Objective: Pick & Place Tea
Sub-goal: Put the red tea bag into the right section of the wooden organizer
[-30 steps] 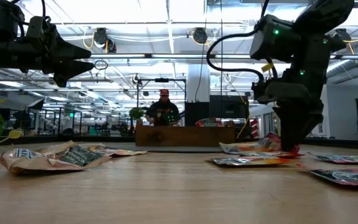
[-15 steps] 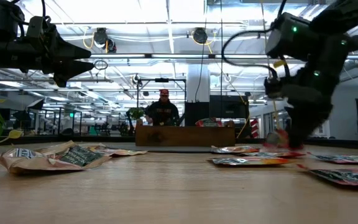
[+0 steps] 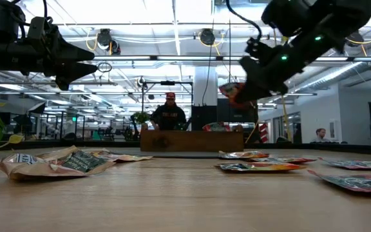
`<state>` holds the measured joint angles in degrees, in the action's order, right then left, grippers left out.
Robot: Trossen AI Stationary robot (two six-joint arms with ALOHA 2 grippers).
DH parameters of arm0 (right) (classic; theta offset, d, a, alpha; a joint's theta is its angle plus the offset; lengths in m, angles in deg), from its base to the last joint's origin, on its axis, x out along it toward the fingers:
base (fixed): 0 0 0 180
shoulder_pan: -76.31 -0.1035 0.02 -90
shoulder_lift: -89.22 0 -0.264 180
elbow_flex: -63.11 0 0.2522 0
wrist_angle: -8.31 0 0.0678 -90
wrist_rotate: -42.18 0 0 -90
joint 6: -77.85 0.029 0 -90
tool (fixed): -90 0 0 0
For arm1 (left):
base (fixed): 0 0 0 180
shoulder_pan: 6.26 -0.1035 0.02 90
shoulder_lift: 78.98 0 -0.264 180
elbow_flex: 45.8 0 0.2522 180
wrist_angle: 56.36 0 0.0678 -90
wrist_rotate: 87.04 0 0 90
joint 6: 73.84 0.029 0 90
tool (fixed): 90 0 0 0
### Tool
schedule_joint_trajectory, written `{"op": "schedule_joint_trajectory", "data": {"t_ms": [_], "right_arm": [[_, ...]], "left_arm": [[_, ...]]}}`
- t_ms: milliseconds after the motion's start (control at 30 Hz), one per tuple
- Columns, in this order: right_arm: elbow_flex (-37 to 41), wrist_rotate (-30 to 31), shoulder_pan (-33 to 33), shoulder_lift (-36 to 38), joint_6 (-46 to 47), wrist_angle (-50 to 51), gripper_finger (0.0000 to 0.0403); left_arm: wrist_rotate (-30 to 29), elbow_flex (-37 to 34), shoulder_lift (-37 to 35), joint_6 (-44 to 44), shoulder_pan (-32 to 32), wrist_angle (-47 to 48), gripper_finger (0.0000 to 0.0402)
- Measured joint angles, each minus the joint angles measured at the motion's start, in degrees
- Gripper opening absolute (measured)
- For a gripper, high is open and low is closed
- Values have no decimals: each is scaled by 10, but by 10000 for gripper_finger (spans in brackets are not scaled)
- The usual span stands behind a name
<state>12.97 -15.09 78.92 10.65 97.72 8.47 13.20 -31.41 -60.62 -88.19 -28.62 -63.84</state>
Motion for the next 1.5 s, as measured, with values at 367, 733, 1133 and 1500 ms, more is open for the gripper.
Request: {"op": "schedule_joint_trajectory", "data": {"t_ms": [367, 733, 1133, 1500], "right_arm": [[0, -119, 102, -120, -37, -165, 17], [0, -121, 124, -171, -58, -215, 39], [0, -121, 123, -166, -72, -235, 91], [0, -120, 123, -166, -78, -256, 180]], "left_arm": [[0, 0, 0, 0, 0, 0, 214], [0, 0, 0, 0, 0, 0, 214], [0, 0, 0, 0, 0, 0, 214], [0, 0, 0, 0, 0, 0, 214]]}}
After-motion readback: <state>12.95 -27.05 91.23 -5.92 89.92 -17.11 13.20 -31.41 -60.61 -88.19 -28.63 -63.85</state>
